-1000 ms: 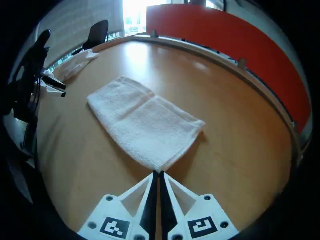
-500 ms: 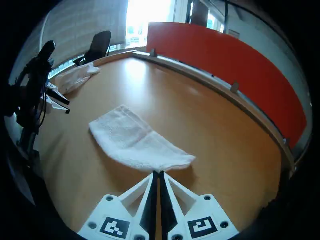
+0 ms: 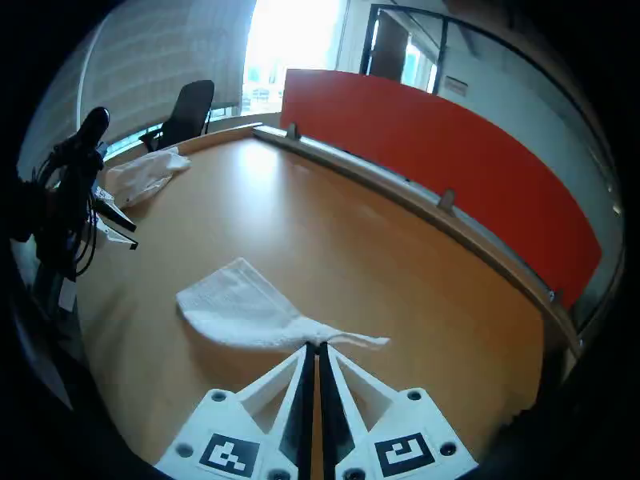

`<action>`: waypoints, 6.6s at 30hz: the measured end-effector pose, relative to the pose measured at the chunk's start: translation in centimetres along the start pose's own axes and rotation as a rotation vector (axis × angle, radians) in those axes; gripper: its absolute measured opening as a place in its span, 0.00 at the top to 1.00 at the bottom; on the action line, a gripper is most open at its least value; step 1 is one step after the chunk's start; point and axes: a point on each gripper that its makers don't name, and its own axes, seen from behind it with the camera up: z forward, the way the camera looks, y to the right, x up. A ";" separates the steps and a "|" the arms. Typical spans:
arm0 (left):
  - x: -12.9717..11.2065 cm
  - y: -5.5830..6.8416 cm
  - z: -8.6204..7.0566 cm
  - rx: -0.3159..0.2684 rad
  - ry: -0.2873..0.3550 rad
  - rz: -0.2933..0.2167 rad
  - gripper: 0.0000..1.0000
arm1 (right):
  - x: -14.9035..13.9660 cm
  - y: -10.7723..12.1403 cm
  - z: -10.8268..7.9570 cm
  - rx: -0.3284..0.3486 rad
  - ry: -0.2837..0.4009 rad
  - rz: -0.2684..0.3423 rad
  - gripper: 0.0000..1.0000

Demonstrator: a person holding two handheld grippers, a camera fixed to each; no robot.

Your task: Fold towel

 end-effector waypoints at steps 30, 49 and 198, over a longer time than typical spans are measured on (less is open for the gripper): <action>0.4 0.0 -0.3 0.000 0.008 -0.003 0.31 | 2.4 -1.0 -0.4 0.035 0.042 -0.043 0.94; 0.5 -0.1 -0.6 -0.005 0.014 -0.006 0.31 | 1.9 -6.7 1.7 0.142 0.027 -0.074 0.94; 1.0 -0.6 -1.8 -0.004 0.052 -0.032 0.31 | 1.5 -7.3 3.1 0.102 -0.027 -0.077 0.95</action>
